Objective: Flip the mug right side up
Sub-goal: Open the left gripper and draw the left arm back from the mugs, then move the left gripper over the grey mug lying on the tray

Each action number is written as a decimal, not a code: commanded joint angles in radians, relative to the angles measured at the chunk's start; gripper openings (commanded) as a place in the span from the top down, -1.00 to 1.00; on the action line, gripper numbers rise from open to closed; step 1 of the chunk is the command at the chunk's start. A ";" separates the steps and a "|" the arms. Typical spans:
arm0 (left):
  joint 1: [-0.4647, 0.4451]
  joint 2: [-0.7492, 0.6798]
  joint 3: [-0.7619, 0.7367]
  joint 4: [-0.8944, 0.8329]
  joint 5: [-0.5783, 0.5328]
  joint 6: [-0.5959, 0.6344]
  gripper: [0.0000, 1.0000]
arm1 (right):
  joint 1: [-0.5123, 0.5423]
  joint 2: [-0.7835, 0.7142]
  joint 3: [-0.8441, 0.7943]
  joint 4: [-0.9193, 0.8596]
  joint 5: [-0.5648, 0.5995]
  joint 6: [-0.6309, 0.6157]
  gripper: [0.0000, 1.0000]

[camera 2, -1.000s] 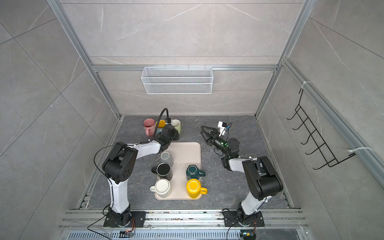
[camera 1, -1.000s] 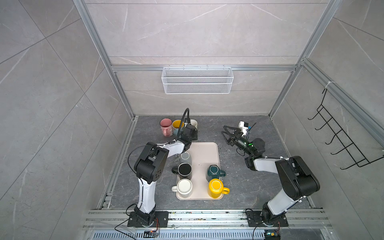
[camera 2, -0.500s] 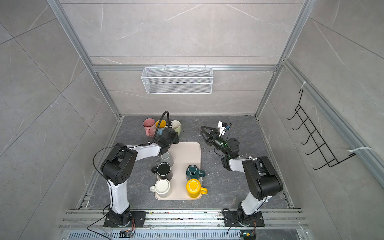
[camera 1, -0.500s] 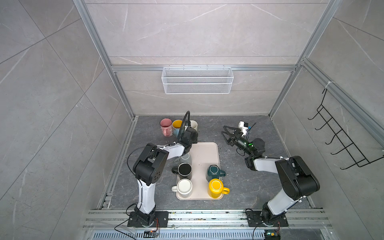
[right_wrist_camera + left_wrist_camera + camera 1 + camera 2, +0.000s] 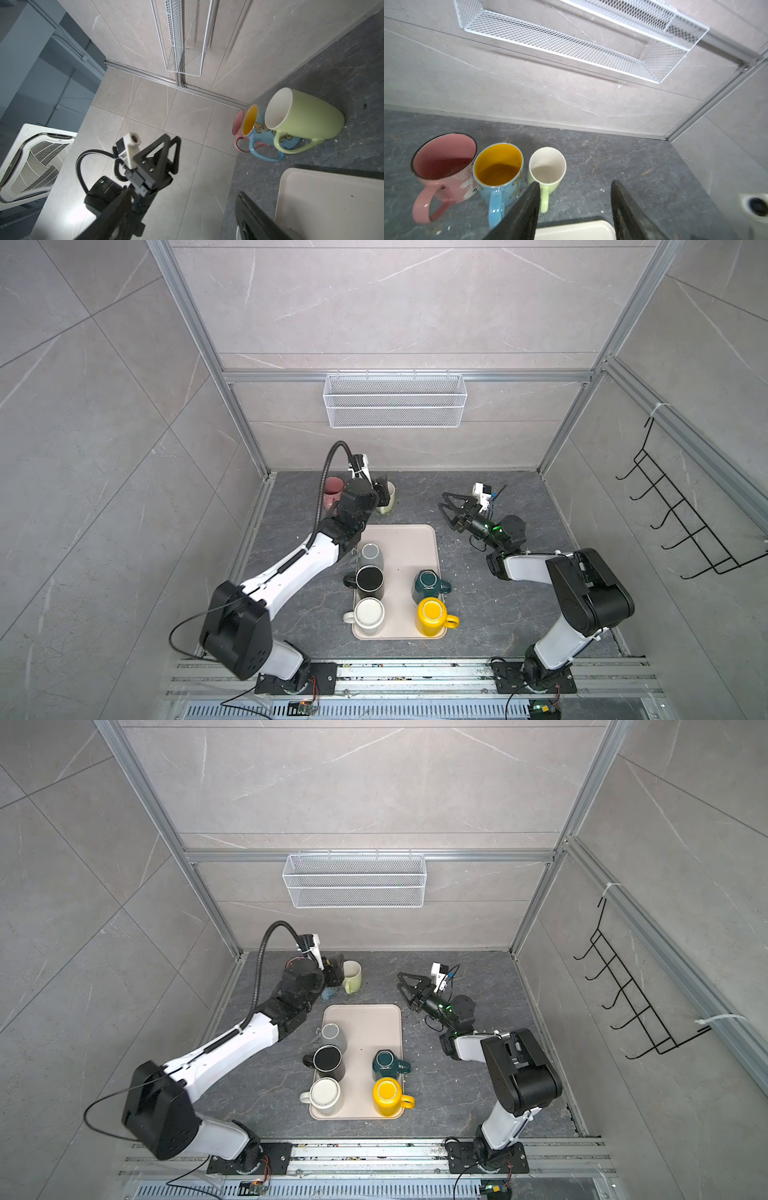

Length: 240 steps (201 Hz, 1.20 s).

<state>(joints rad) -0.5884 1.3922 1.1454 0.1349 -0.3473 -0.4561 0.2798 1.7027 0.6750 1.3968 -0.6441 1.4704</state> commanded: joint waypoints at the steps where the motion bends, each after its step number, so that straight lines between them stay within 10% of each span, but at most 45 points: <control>1: 0.001 -0.102 -0.022 -0.277 -0.091 -0.248 -0.14 | 0.017 0.026 0.033 0.037 -0.012 -0.013 -0.59; 123: 0.001 -0.423 -0.346 -0.558 -0.130 -1.320 -0.05 | 0.077 0.087 0.084 0.037 -0.009 -0.004 -0.59; 240: 0.017 -0.355 -0.372 -0.619 -0.086 -1.652 0.00 | 0.077 0.141 0.108 0.037 -0.014 0.014 -0.58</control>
<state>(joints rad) -0.5819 1.0328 0.7898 -0.4973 -0.4549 -2.0159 0.3508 1.8133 0.7547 1.3972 -0.6441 1.4742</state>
